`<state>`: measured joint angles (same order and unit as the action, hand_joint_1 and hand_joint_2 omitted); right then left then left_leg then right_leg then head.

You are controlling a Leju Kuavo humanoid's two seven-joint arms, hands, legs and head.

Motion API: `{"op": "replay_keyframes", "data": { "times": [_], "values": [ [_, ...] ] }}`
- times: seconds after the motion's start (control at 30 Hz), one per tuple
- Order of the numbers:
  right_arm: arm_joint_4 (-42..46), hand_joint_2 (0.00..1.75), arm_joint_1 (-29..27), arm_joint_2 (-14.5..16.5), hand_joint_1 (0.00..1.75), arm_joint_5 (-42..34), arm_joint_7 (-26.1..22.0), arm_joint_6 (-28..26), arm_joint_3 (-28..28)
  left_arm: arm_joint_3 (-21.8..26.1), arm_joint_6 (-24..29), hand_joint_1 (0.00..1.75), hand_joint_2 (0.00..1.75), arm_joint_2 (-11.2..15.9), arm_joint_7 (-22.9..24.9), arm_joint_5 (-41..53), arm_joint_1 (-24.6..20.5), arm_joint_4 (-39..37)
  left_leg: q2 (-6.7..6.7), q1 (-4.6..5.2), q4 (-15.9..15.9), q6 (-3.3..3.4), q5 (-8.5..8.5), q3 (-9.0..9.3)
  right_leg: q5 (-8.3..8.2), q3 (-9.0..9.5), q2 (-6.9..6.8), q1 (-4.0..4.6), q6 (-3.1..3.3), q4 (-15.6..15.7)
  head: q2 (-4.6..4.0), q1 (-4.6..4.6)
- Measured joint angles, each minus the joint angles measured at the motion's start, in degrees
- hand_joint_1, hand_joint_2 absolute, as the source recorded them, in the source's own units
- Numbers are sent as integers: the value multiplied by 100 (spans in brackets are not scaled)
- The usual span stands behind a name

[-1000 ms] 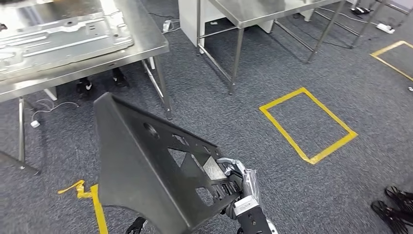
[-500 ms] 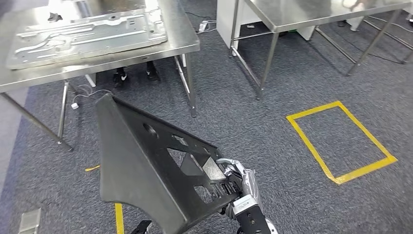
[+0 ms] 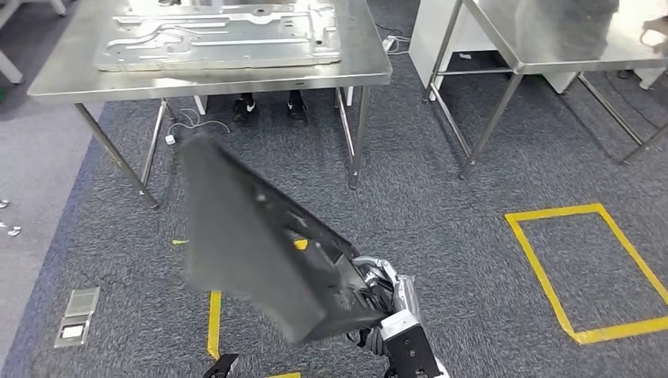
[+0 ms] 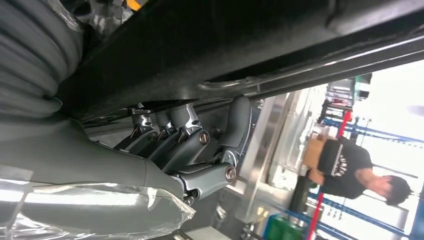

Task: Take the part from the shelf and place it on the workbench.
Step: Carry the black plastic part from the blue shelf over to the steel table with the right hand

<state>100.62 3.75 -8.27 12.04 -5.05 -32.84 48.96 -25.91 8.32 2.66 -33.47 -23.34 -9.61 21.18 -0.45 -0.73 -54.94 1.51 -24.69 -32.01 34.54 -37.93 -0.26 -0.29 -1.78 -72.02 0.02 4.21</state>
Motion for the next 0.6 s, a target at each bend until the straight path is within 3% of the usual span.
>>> {"op": "replay_keyframes", "data": {
  "times": [0.03,0.07,0.13,0.2,0.33,0.4,0.47,0.5,0.53,0.57,0.6],
  "values": [
    [-4,175,-10,-8,175,-20,-2,-28,-1,-1,3,0,0,-11,-2,0,7,0,-38,5,-4,1,2,-2,-91,-2,7,0,16,36,0,1],
    [-7,175,-14,-16,175,-22,-2,-45,-3,-1,4,0,0,-19,-4,0,11,0,-72,10,-6,0,4,2,-280,114,10,1,43,308,0,1],
    [-8,175,-9,-27,175,-23,-2,-55,-5,-4,5,0,0,-38,-5,0,10,1,-126,25,-15,-17,7,5,-698,513,36,11,122,1184,0,1],
    [-8,175,-4,-32,175,-23,-5,-58,-8,-8,7,0,0,-55,-7,0,8,2,-159,32,-21,-68,15,-17,-877,736,55,29,169,1712,0,6],
    [-8,175,-2,-37,175,-15,25,-52,-10,-20,-3,0,0,-52,-12,0,14,2,-121,14,-81,-206,-45,-59,-918,776,36,16,249,1864,0,14],
    [-9,175,5,-37,175,-5,74,-32,-9,-35,-18,0,0,-42,-11,0,10,2,-50,7,-592,-251,-333,-284,-938,817,13,-3,291,1922,0,24],
    [-16,175,8,-37,175,4,113,-13,-8,-52,-33,0,0,-33,-7,0,13,2,-23,-5,-1420,-285,-691,-690,-913,827,-4,-3,308,1920,0,26],
    [-20,175,8,-37,175,7,126,-5,-6,-59,-41,0,0,-28,-6,0,20,2,-20,-10,-1705,-298,-762,-837,-895,836,-8,-3,306,1915,0,27],
    [-25,175,8,-37,175,10,131,-1,-4,-62,-45,0,0,-24,-5,0,25,2,-16,-16,-1784,-307,-723,-884,-872,852,-9,-5,299,1909,0,27],
    [-28,175,9,-37,175,13,134,9,-3,-64,-48,0,0,-20,-5,0,28,2,-5,-19,-1610,-310,-569,-801,-846,882,-10,-8,285,1901,0,29],
    [-31,175,10,-37,175,17,137,26,-3,-65,-48,0,0,-16,-5,0,27,2,15,-22,-1235,-308,-345,-610,-813,928,-10,-12,266,1896,0,30]
  ]
}}
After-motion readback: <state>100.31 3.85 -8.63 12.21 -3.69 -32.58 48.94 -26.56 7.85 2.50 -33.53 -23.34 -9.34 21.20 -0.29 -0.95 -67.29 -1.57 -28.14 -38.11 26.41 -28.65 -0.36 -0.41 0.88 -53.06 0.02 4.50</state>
